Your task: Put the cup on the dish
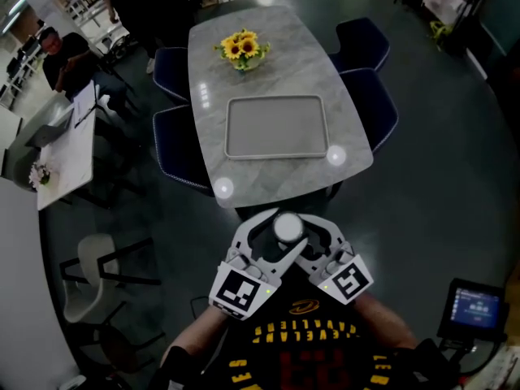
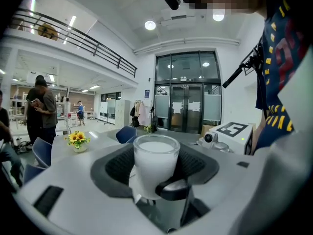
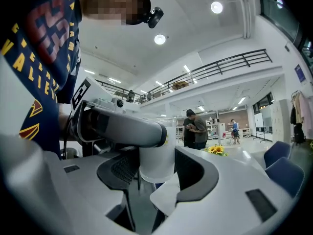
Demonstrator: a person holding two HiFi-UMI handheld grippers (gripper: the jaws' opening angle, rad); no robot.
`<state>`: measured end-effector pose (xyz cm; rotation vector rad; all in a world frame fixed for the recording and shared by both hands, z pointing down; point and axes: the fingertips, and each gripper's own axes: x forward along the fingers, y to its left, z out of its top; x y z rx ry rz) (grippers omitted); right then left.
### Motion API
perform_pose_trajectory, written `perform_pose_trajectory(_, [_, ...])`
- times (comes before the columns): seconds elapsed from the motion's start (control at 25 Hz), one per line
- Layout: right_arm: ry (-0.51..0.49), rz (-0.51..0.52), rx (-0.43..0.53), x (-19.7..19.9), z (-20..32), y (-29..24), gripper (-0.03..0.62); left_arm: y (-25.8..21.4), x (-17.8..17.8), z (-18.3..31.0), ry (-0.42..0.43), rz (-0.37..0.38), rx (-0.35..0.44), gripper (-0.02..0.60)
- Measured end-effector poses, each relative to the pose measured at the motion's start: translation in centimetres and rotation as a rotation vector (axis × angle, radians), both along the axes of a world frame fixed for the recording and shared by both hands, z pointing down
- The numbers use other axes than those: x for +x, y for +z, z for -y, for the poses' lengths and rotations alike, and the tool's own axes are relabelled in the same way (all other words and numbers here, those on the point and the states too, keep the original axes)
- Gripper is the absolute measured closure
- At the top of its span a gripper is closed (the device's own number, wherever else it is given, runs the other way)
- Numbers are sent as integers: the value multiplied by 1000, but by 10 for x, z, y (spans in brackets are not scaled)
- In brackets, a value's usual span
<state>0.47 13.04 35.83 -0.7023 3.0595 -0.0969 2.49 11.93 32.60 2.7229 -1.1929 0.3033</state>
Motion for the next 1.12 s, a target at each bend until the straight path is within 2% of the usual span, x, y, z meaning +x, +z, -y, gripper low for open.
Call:
perform_pose_trajectory(0.36, [-68, 15, -2, 26, 38, 2, 364, 1, 26, 39, -75, 20, 10, 314])
perform_pose_trajectory(0.76, [-87, -22, -7, 37, 43, 15, 364, 15, 35, 45, -105, 19, -25, 314])
perform_pose_trajectory(1.12, [-99, -61, -10, 47, 102, 31, 364, 35, 45, 104, -105, 37, -78, 314])
